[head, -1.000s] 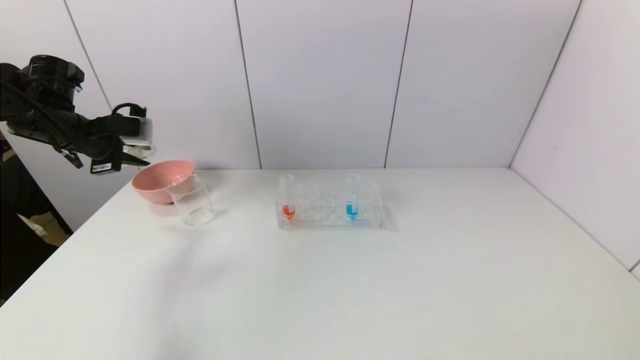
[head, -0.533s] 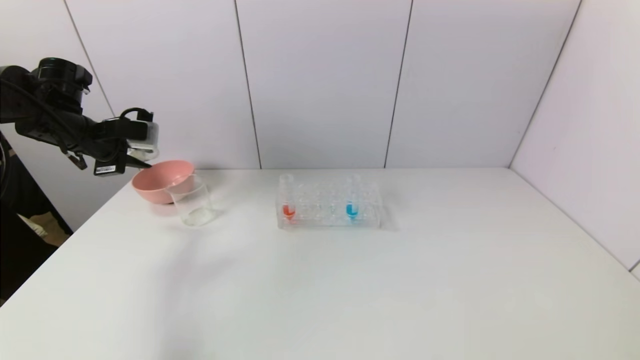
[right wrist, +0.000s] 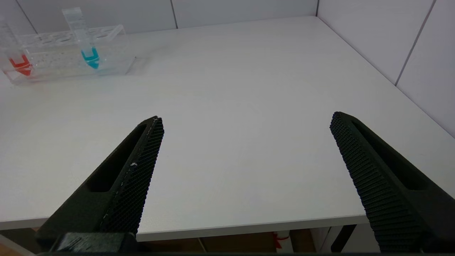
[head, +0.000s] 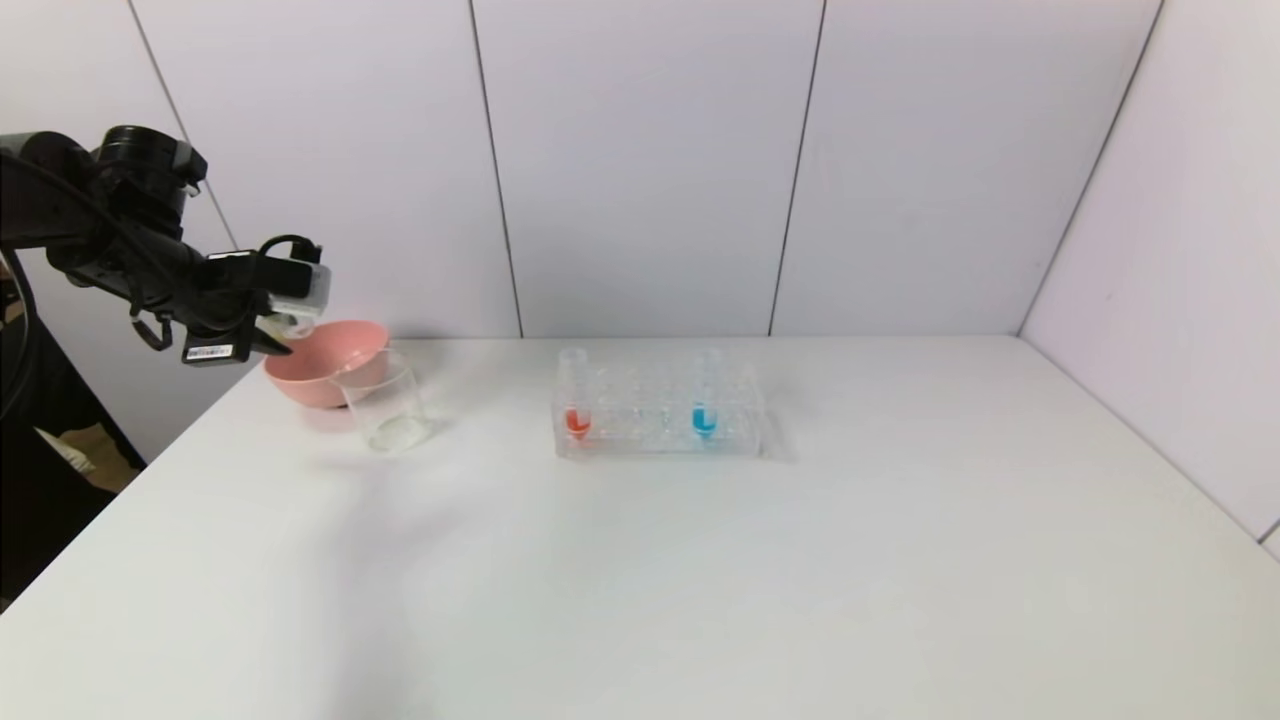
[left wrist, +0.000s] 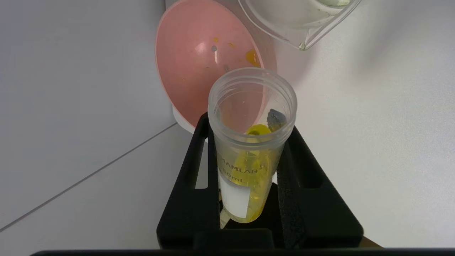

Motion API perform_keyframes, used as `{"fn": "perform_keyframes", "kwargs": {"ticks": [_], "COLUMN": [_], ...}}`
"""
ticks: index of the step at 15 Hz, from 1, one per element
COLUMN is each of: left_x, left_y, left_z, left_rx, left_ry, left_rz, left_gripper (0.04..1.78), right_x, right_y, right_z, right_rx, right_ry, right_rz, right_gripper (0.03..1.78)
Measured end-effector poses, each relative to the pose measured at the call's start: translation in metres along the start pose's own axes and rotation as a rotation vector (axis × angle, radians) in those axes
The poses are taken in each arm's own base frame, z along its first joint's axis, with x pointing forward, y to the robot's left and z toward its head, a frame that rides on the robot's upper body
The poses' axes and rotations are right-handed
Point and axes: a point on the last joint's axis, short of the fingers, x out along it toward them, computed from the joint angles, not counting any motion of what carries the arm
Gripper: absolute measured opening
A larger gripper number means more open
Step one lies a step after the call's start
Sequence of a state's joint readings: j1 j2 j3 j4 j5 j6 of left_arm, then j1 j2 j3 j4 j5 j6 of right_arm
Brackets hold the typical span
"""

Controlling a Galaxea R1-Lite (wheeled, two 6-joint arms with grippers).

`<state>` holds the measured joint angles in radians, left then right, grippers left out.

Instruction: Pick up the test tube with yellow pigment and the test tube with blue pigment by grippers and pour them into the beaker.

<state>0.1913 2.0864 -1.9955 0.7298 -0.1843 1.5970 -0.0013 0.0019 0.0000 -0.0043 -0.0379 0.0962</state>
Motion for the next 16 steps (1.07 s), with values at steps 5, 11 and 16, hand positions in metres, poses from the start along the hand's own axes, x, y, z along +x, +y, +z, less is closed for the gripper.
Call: {"fn": "perform_keyframes", "kwargs": {"ticks": [5, 11, 16], "left_x": [-0.0013, -0.0007, -0.0003], "left_y": [0.0002, 0.0005, -0.0001], "left_z": [0.0015, 0.0048, 0.0097], "left_rx": [0.001, 0.007, -0.016], "left_ry": [0.016, 0.031, 0.042], "left_rz": [0.0, 0.001, -0.006], "left_gripper": [0.47, 0.47, 0.47], "right_x": [0.0, 0.0, 0.0], "right_y": [0.0, 0.0, 0.0], "right_z": [0.0, 0.0, 0.0], "right_rx": [0.0, 0.0, 0.0], "right_ry": [0.0, 0.0, 0.0], "right_rz": [0.0, 0.0, 0.0], "right_gripper": [1.71, 1.71, 1.71]}}
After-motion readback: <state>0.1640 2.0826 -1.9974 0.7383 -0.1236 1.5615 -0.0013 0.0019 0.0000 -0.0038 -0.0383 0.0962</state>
